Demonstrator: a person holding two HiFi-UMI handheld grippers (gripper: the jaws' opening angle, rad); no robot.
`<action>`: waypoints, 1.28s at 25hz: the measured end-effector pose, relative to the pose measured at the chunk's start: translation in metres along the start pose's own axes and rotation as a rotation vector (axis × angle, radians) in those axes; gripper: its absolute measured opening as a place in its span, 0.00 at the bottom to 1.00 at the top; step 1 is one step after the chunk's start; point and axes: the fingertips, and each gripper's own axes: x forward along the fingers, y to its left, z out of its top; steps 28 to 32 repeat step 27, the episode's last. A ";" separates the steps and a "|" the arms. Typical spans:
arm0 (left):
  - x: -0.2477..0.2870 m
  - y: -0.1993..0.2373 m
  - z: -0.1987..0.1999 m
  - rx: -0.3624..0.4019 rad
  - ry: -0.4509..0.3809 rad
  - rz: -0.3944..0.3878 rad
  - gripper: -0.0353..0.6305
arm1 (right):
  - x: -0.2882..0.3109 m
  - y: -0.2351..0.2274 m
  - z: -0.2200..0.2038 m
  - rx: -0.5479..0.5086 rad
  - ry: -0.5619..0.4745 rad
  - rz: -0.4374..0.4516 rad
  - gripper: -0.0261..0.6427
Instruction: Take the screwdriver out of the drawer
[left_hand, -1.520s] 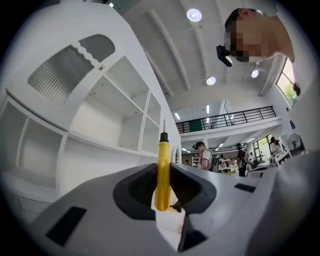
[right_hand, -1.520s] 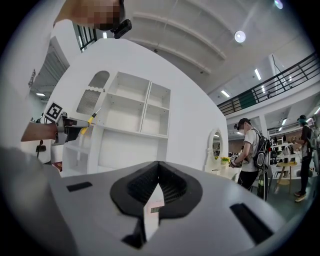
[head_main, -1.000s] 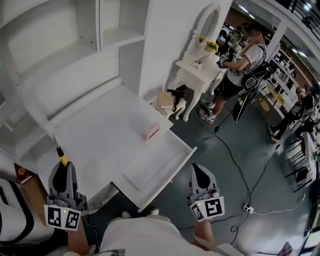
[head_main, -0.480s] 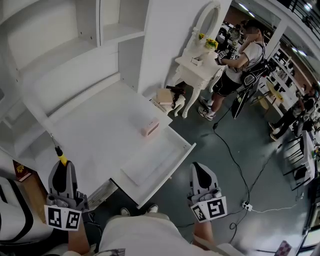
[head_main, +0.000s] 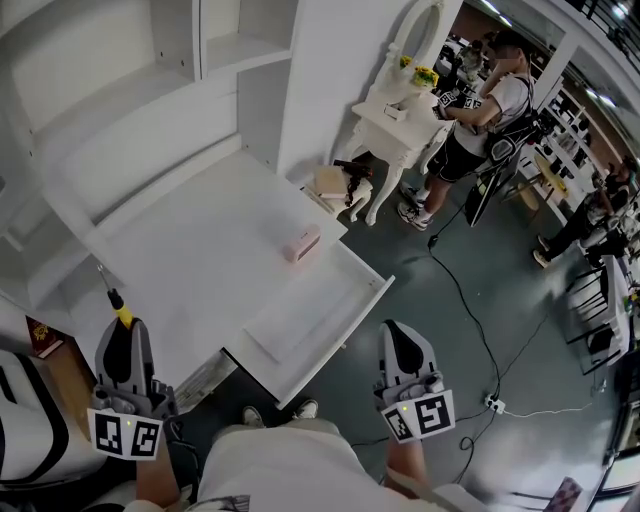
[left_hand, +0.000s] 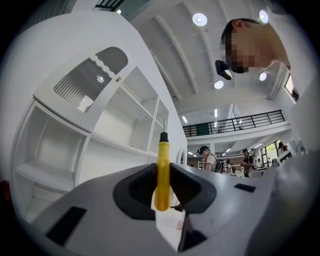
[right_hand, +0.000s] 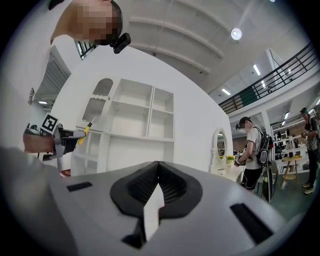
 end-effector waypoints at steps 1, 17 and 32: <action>0.001 0.000 0.000 -0.001 0.001 -0.001 0.19 | 0.001 0.000 0.000 -0.001 -0.001 -0.001 0.05; -0.016 0.008 0.001 -0.028 0.017 -0.044 0.19 | -0.003 0.039 0.009 -0.038 -0.007 0.014 0.05; -0.029 0.018 0.006 -0.050 0.020 -0.066 0.19 | -0.014 0.063 0.015 -0.045 0.010 0.000 0.05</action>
